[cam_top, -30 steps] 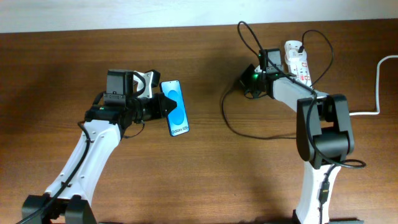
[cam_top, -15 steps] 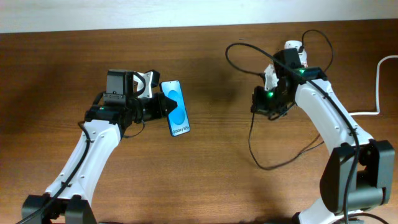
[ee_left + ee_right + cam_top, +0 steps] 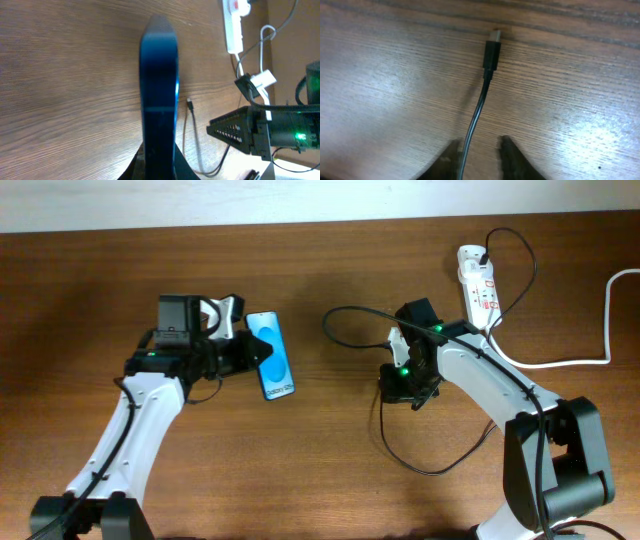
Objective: Plug charger to phone and switch on socket
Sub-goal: 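Grasp the black cable's USB-C plug with the right gripper, then lift the plug with the right gripper toward the phone's bottom port, then push the plug into the phone's bottom port with the right gripper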
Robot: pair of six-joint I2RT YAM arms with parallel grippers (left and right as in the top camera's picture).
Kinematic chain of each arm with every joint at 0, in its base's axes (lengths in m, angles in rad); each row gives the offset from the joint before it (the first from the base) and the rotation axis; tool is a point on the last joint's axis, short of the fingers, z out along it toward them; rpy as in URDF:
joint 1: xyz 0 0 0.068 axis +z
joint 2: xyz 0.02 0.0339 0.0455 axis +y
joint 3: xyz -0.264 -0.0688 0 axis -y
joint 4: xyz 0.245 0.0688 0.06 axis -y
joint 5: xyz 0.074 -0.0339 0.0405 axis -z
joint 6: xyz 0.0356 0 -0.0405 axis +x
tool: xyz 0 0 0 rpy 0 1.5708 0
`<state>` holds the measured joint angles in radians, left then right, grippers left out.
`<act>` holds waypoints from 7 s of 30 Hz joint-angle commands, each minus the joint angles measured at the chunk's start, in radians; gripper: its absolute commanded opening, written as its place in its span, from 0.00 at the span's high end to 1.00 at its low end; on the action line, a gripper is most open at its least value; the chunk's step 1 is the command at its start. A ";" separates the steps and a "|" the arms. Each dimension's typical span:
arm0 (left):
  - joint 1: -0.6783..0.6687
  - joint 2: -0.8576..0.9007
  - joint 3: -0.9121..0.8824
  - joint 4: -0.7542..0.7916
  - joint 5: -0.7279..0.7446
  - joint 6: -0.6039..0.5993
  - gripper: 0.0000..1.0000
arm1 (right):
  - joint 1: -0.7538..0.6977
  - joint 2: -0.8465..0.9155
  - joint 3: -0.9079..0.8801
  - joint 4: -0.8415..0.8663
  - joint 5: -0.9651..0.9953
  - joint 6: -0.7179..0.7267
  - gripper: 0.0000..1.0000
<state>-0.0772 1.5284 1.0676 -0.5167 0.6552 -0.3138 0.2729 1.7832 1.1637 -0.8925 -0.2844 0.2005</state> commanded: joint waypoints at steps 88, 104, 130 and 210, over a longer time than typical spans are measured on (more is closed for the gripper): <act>-0.113 -0.003 0.009 0.898 0.422 -0.851 1.00 | -0.109 -0.413 0.003 0.026 -0.935 -0.210 0.96; -0.113 -0.003 0.009 0.898 0.421 -0.851 1.00 | 0.002 -0.374 0.003 0.112 -0.934 -0.184 0.96; -0.113 -0.003 0.009 0.875 0.447 -0.840 1.00 | -0.071 -0.374 0.004 0.150 -0.938 -0.136 0.96; -0.132 -0.003 0.009 0.874 0.415 -0.841 1.00 | -0.057 -0.397 0.006 0.173 -0.931 -0.140 0.96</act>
<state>-0.1917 1.5299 1.0573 0.3489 1.0836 -1.1709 0.2165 1.4052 1.1603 -0.7269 -1.2171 0.0742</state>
